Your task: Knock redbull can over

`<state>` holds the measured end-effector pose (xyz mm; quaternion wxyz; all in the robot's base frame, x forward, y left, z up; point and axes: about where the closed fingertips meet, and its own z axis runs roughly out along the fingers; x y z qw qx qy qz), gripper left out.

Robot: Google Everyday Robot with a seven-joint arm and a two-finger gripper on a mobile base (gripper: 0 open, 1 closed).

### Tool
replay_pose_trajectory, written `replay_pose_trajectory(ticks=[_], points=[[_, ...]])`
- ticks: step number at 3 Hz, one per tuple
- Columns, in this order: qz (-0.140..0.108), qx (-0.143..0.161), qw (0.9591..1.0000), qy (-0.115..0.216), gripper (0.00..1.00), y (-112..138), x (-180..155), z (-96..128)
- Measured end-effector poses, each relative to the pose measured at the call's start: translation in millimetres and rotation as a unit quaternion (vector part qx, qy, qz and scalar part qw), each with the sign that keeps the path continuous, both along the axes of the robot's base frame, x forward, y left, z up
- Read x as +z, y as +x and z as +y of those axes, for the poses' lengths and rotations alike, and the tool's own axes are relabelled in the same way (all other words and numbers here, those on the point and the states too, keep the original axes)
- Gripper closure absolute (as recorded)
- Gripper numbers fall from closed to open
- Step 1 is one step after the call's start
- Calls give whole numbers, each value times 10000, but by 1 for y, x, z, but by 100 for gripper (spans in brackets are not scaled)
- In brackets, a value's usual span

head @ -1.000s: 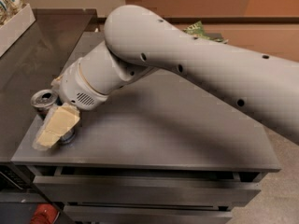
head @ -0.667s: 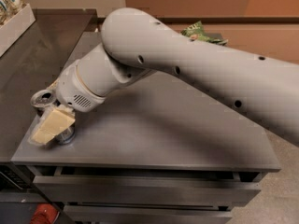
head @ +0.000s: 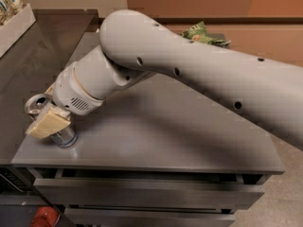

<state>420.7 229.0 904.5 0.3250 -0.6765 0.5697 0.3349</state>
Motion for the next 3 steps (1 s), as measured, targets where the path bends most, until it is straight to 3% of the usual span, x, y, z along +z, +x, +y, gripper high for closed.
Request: replay_pose_trajectory(ticks=[1, 2, 3], points=[[-56, 12, 10000, -6, 96, 0, 5, 0], [-197, -68, 9997, -137, 100, 6, 18, -5], [-515, -194, 9978, -367, 100, 18, 41, -15]])
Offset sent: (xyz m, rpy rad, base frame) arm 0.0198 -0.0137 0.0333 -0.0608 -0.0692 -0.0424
